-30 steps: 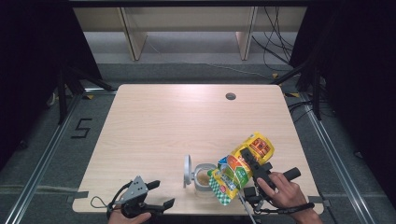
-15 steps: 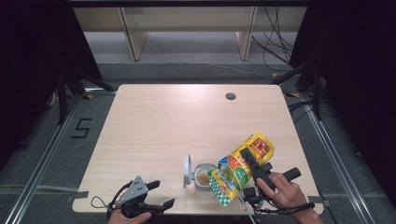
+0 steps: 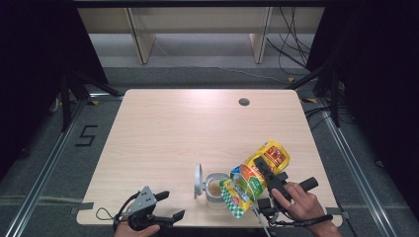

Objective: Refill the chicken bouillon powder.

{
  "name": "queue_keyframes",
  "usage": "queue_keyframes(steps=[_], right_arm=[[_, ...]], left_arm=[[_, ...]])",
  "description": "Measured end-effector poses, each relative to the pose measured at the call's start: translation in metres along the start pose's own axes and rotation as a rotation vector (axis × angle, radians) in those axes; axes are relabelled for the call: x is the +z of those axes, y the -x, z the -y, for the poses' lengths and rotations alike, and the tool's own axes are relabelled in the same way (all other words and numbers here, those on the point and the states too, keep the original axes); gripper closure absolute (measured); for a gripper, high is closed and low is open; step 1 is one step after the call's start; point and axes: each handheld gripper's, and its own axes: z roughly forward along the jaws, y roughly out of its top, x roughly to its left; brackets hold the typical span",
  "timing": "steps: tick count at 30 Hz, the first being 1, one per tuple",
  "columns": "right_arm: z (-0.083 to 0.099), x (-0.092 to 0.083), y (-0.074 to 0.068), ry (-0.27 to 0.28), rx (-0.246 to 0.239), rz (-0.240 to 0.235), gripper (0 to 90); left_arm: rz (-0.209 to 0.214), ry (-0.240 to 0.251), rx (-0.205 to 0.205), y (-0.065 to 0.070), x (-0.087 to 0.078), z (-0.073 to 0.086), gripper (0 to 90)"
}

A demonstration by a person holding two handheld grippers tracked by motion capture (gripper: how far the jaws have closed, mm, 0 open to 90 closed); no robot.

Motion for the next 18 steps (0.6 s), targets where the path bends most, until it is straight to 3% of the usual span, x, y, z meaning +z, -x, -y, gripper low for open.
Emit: queue_keyframes(steps=[3,4,5,6,8,12,14,16,17,18], right_arm=[[-0.0005,0.0000,-0.0012,-0.009,0.026,0.004,39.6],[0.0000,-0.0003,-0.0006,-0.005,0.007,-0.002,39.5],[0.0003,0.0002,0.0006,0.001,-0.010,0.000,39.6],[0.0002,0.0004,0.0007,0.001,-0.011,-0.001,39.6],[-0.0003,-0.0001,-0.0011,-0.007,0.010,0.002,39.6],[0.0003,0.0001,0.0003,-0.002,-0.008,-0.002,39.6],[-0.0002,0.0000,-0.0009,-0.007,0.026,0.005,39.6],[0.0002,-0.0001,-0.0010,-0.010,0.007,0.000,39.6],[0.0001,-0.0002,-0.0026,-0.014,0.040,-0.001,39.6],[0.0002,-0.0001,-0.0027,-0.012,0.042,0.000,39.7]], left_arm=[[0.000,-0.006,0.005,-0.0003,-0.0004,-0.0001,16.0],[0.000,-0.004,0.006,-0.0004,-0.0003,0.0000,16.0],[0.000,0.019,-0.022,0.0010,0.0009,0.0003,16.0],[-0.005,-0.011,0.008,-0.0005,-0.0008,-0.0001,16.0],[-0.007,-0.015,0.016,-0.0004,-0.0011,-0.0003,16.0],[-0.001,0.002,0.000,0.0002,0.0000,0.0000,15.9],[-0.003,-0.006,0.005,-0.0003,-0.0006,-0.0002,16.0],[0.000,-0.007,0.006,-0.0004,-0.0004,-0.0001,15.9],[-0.004,-0.008,0.009,0.0000,-0.0007,-0.0002,16.0],[-0.006,-0.015,0.021,-0.0004,-0.0012,-0.0007,16.0]])
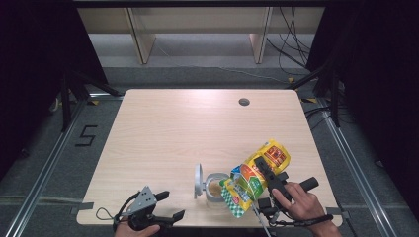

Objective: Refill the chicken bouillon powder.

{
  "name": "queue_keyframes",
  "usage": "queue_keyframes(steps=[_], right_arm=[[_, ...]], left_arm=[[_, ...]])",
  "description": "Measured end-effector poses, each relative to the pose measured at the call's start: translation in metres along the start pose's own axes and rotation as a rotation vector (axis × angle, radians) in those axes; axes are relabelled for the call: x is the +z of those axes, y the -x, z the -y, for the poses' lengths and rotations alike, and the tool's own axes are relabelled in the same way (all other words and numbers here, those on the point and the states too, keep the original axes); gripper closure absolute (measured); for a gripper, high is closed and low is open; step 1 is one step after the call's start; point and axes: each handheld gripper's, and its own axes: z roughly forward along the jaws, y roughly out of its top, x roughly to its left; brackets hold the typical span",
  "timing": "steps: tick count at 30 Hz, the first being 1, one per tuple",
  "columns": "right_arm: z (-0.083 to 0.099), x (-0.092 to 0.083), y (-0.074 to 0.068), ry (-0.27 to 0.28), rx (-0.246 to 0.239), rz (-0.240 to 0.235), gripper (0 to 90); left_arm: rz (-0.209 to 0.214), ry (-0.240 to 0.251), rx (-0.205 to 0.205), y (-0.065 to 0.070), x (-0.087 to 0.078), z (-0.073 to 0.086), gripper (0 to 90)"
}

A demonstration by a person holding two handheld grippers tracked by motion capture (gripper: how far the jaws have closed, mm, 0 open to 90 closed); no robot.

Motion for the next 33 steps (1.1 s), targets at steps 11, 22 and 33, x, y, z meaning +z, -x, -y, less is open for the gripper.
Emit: queue_keyframes(steps=[11,22,33], right_arm=[[-0.0002,0.0002,-0.0001,-0.001,0.000,-0.001,39.7],[0.0009,-0.0006,0.0000,-0.005,-0.016,-0.007,39.8],[0.0006,-0.0007,-0.0008,-0.013,-0.008,-0.007,39.8]], left_arm=[[0.006,0.014,-0.020,0.0004,0.0011,0.0006,16.0],[0.008,0.008,-0.010,0.0000,0.0005,0.0005,15.9],[0.008,0.015,-0.020,0.0003,0.0008,0.0003,16.0]])
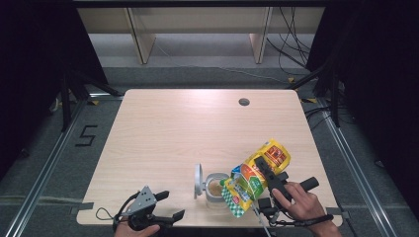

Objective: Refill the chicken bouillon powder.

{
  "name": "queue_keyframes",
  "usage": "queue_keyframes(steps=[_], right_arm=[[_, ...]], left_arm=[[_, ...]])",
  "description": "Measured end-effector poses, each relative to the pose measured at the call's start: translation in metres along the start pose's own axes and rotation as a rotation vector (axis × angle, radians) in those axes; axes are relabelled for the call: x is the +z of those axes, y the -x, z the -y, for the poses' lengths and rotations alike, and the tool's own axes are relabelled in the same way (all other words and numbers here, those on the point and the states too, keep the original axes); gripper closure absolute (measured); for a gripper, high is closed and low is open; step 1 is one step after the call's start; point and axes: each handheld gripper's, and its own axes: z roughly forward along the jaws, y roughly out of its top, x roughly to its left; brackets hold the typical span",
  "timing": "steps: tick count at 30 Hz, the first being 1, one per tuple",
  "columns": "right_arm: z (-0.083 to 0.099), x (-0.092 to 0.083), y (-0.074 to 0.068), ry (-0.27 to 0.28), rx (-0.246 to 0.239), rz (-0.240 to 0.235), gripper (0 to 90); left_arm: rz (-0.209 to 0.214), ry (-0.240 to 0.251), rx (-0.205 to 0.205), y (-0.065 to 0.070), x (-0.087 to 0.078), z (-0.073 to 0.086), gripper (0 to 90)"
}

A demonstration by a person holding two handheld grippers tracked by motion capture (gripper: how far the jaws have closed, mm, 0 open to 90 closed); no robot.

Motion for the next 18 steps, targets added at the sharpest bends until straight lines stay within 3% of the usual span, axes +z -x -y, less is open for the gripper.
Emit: queue_keyframes(steps=[3,4,5,7,9,10,12,13,14,15,16,18], right_arm=[[-0.0002,-0.0006,0.0005,-0.005,-0.005,-0.011,39.8],[-0.0006,0.0007,0.0005,0.003,-0.005,0.007,39.9],[-0.0011,0.0005,0.0023,0.000,-0.025,0.002,39.9],[-0.0008,0.0001,0.0005,-0.002,-0.004,-0.004,39.9],[-0.0010,0.0005,0.0023,0.001,-0.025,0.003,39.9],[-0.0009,0.0004,0.0023,0.002,-0.028,-0.001,39.9],[-0.0010,0.0002,0.0018,0.004,-0.027,0.012,39.9],[-0.0011,0.0002,0.0022,0.001,-0.028,0.005,39.9],[-0.0009,0.0000,0.0006,-0.006,-0.014,-0.006,39.9],[-0.0010,-0.0001,0.0006,-0.005,-0.013,0.000,39.9],[-0.0011,0.0000,0.0020,0.001,-0.028,0.006,39.9],[-0.0006,0.0006,0.0016,0.005,-0.028,0.009,40.2]], left_arm=[[0.000,0.001,0.003,0.0001,0.0001,0.0002,16.0],[-0.001,0.000,-0.003,0.0001,0.0001,0.0001,16.0],[-0.001,0.000,-0.002,0.0001,0.0001,0.0002,16.0],[0.001,0.001,0.002,0.0001,0.0001,0.0002,16.0],[-0.006,-0.009,0.007,-0.0004,-0.0005,0.0002,16.0],[-0.004,0.019,-0.024,0.0014,0.0012,0.0006,16.0],[-0.012,-0.009,0.002,0.0006,-0.0004,0.0000,16.0],[-0.002,0.019,-0.024,0.0011,0.0013,0.0005,16.0],[-0.006,-0.009,0.007,-0.0006,-0.0003,0.0003,16.0],[-0.003,0.024,-0.029,0.0015,0.0016,0.0007,16.0],[-0.006,-0.008,0.007,-0.0004,-0.0002,0.0003,15.9],[-0.012,-0.013,0.007,-0.0003,-0.0007,0.0000,16.0]])
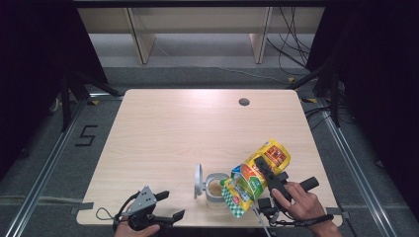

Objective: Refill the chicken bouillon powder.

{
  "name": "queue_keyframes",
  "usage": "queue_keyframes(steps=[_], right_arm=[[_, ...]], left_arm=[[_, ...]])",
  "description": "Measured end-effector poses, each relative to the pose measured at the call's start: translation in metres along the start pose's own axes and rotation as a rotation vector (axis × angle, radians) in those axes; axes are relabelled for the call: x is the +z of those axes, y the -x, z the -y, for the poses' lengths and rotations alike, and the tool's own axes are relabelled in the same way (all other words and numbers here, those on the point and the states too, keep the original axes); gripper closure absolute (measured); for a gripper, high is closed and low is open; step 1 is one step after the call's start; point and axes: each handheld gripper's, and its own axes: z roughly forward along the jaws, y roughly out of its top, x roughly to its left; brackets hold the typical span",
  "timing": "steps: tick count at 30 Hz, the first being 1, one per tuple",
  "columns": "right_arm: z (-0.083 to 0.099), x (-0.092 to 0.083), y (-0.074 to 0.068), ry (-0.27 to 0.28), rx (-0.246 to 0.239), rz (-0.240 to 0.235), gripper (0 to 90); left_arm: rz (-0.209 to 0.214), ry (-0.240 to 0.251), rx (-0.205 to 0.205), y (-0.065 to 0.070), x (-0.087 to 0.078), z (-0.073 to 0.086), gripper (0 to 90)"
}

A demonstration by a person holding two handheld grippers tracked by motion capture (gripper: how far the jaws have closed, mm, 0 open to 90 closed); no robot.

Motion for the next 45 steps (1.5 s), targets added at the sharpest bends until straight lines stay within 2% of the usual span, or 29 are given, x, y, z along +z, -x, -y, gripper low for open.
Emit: queue_keyframes(steps=[1,2,3,7,8,11,12,13,14,15,16,19,21,22,23,24,25,26,27,29,31,32,33,34,36,37,38,44,45], right_arm=[[0.0000,-0.0001,0.0003,0.002,0.001,0.006,40.5],[-0.0002,-0.0007,0.0009,-0.005,-0.002,-0.004,40.6],[-0.0003,-0.0007,0.0012,-0.003,-0.001,-0.003,40.6],[-0.0009,-0.0006,0.0005,0.004,0.001,0.009,40.7],[-0.0009,-0.0004,0.0003,0.004,0.001,0.009,40.8],[-0.0004,-0.0005,0.0011,0.008,-0.018,0.005,40.8],[-0.0006,-0.0006,-0.0013,0.000,0.016,0.004,40.9],[-0.0006,-0.0005,-0.0012,-0.002,0.014,0.004,40.8],[-0.0007,-0.0004,0.0000,0.002,0.000,0.009,40.8],[-0.0007,-0.0005,0.0000,0.003,0.000,0.009,40.8],[-0.0002,-0.0012,-0.0023,-0.006,0.017,-0.005,40.9],[-0.0007,-0.0005,0.0002,0.003,0.000,0.008,41.3],[-0.0006,-0.0006,0.0003,0.005,0.001,0.008,41.3],[-0.0004,-0.0005,-0.0009,0.001,0.017,0.000,41.4],[-0.0002,-0.0009,-0.0022,-0.006,0.015,-0.005,41.4],[-0.0004,-0.0007,-0.0019,-0.002,0.018,0.000,41.9],[-0.0001,-0.0006,-0.0015,0.000,0.017,-0.002,43.1],[-0.0001,-0.0004,0.0002,0.006,0.000,0.005,43.3],[0.0000,-0.0005,0.0003,0.006,-0.002,0.005,43.4],[-0.0001,-0.0007,0.0005,0.006,-0.002,0.005,43.5],[-0.0001,-0.0005,0.0003,0.008,0.001,0.005,43.6],[-0.0001,-0.0005,-0.0015,0.002,0.017,-0.001,43.6],[-0.0002,-0.0005,-0.0002,0.007,0.003,0.003,43.7],[0.0000,-0.0007,-0.0001,0.008,0.002,0.003,43.7],[0.0000,-0.0004,0.0001,0.005,0.001,0.005,43.7],[0.0001,-0.0005,0.0002,0.007,0.000,0.004,43.8],[0.0001,-0.0005,0.0004,0.010,-0.002,0.007,43.8],[0.0001,-0.0006,0.0002,0.007,-0.001,0.005,43.9],[0.0001,-0.0005,0.0002,0.007,-0.002,0.005,43.9]], left_arm=[[0.002,0.002,0.000,0.0000,0.0001,0.0001,16.0],[0.010,0.031,-0.030,0.0014,0.0018,0.0005,15.9],[-0.001,-0.001,0.000,0.0001,-0.0001,0.0000,16.0],[0.004,0.003,-0.001,0.0002,0.0001,0.0001,16.0],[0.009,0.030,-0.030,0.0016,0.0016,0.0004,16.0],[0.010,0.034,-0.033,0.0020,0.0018,0.0005,16.0],[0.012,0.037,-0.036,0.0019,0.0021,0.0005,16.0],[0.002,0.002,-0.001,0.0000,0.0001,0.0000,15.9],[0.002,0.001,-0.001,0.0000,0.0000,0.0000,16.0],[0.006,0.007,-0.002,-0.0002,0.0004,0.0003,15.9],[0.013,0.032,-0.029,0.0014,0.0016,0.0005,16.0],[0.012,0.035,-0.032,0.0016,0.0018,0.0005,16.0],[0.010,0.009,-0.005,0.0000,0.0006,0.0001,15.9],[0.012,0.031,-0.029,0.0013,0.0016,0.0004,16.0],[0.012,0.035,-0.034,0.0018,0.0019,0.0005,16.0],[0.012,0.014,-0.007,0.0005,0.0008,0.0001,16.0],[0.015,0.014,0.017,-0.0009,0.0006,-0.0004,16.0],[0.012,0.015,0.007,-0.0005,0.0006,-0.0003,16.0],[0.010,0.031,-0.032,0.0013,0.0015,0.0004,16.0],[0.012,0.036,-0.034,0.0017,0.0019,0.0005,16.0],[0.012,0.032,-0.030,0.0014,0.0016,0.0004,16.0],[0.011,0.015,-0.011,0.0005,0.0008,0.0001,16.0],[0.015,0.016,0.019,-0.0010,0.0006,-0.0005,16.0],[0.016,0.015,0.020,-0.0011,0.0005,-0.0005,16.0],[0.012,0.031,-0.029,0.0012,0.0015,0.0004,16.0],[0.012,0.034,-0.031,0.0015,0.0017,0.0005,16.0],[0.011,0.012,-0.006,0.0002,0.0007,0.0003,16.0],[0.007,0.011,-0.004,-0.0003,0.0003,0.0000,16.0],[0.008,0.033,-0.029,0.0010,0.0014,0.0003,15.9]])
